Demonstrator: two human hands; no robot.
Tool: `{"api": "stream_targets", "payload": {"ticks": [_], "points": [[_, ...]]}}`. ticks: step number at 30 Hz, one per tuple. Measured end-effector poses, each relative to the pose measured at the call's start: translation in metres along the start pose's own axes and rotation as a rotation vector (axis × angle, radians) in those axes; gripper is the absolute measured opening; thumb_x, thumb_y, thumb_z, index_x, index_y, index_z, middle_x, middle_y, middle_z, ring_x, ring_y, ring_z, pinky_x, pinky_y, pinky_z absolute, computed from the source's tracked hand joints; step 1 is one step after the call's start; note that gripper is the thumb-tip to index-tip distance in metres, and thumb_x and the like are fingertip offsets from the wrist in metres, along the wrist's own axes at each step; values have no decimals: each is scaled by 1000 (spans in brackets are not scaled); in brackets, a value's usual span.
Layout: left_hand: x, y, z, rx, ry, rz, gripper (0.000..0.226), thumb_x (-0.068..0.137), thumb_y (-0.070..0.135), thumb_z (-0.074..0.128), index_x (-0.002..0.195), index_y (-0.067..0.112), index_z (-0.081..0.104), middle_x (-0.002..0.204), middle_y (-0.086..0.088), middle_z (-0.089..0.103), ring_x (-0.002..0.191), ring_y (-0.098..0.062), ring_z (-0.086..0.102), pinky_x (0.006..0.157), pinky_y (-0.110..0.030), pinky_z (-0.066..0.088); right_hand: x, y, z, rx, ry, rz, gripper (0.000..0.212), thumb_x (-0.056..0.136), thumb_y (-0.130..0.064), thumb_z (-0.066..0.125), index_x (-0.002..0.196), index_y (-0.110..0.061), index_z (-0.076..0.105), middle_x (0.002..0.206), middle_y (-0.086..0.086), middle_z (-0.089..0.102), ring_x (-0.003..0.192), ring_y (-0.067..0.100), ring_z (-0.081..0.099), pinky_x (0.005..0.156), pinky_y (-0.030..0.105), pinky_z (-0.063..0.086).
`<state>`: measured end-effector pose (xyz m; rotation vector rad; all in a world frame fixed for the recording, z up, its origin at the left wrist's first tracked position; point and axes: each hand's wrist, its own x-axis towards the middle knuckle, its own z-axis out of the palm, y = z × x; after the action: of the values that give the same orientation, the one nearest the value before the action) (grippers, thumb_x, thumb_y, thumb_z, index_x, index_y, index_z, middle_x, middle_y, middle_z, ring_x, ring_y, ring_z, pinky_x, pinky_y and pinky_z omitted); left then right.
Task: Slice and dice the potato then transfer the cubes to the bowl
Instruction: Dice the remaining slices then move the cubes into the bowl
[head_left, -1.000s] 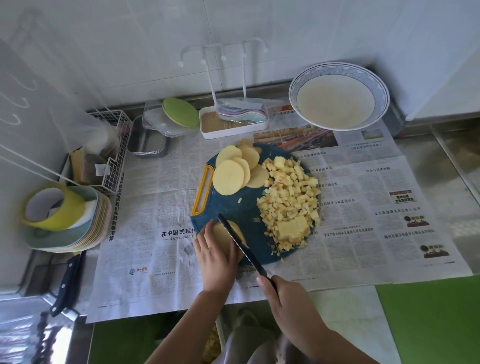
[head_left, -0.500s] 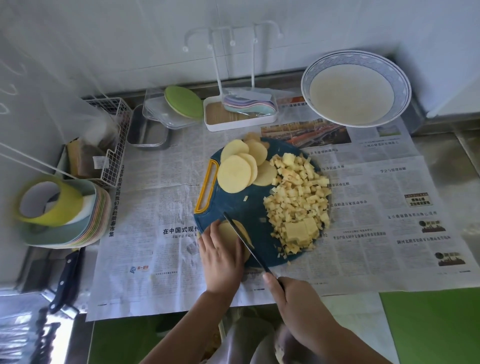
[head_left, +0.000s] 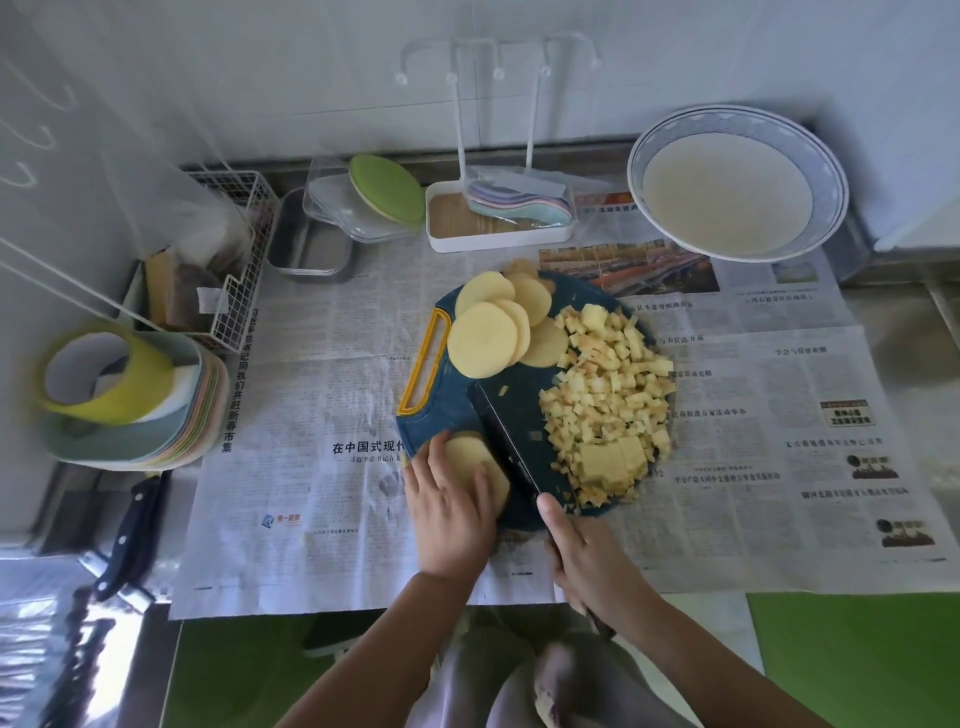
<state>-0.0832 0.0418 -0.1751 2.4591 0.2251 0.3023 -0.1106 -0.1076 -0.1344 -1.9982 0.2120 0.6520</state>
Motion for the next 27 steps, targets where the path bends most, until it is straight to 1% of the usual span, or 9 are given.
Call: {"api": "stream_targets", "payload": {"ticks": [2,4,6,9,14,17,20,24,27], "points": [[0,1,-1,-13,-4,-20,51,94,35,42,129,-2,45,120,-18,50,108,-30,46,92,-44,43,-2,4,0,10,-6,-33,56,89,-64,28,56,-19,38,45,-8,36,41,7,36,49,23,29],[0,2,-2,-16,-5,-35,52,95,38,41,129,0,46,120,-16,51,107,-29,47,92,-42,43,-9,2,-1,-103,16,-87,51,88,-63,25,58,-26,41,52,-9,43,47,8,43,52,18,32],[0,3,-3,-12,-3,-37,52,95,40,39,129,1,47,119,-15,51,106,-28,46,94,-37,39,-21,-3,-1,-224,66,-156,49,91,-57,23,58,-26,40,52,-7,43,50,9,47,52,21,35],[0,4,-4,-10,-4,-36,51,95,39,36,128,1,48,118,-16,52,105,-27,45,95,-31,33,-36,-12,2,-252,83,-199,46,90,-55,20,60,-26,39,52,-7,42,49,9,44,55,22,37],[1,3,-4,4,5,-16,45,96,33,35,126,3,47,116,-16,52,104,-26,43,96,-27,27,-44,-10,1,-292,96,-185,47,88,-58,15,62,-28,40,55,-7,44,53,8,47,58,22,40],[2,3,-3,22,0,-13,46,95,34,34,126,2,47,115,-16,52,103,-24,41,95,-28,27,-47,-8,3,-309,88,-176,48,87,-60,13,62,-28,39,55,-7,43,52,8,47,57,19,37],[1,2,-1,36,-21,-32,50,95,36,34,127,0,46,117,-16,52,105,-26,42,96,-31,28,-49,-7,5,-328,77,-155,48,86,-61,12,64,-29,40,56,-8,44,53,7,49,56,16,38],[1,-3,2,88,-42,-11,49,95,34,39,128,-1,46,118,-16,52,105,-28,43,96,-31,28,-49,-4,8,-345,68,-145,50,86,-61,10,65,-28,40,57,-6,45,55,8,50,57,16,38],[1,-2,1,84,-30,-1,49,94,35,41,127,-2,45,117,-17,52,104,-29,44,95,-31,29,-47,-2,11,-364,67,-130,52,86,-61,8,67,-28,43,60,-7,48,58,8,52,60,16,40]]}}
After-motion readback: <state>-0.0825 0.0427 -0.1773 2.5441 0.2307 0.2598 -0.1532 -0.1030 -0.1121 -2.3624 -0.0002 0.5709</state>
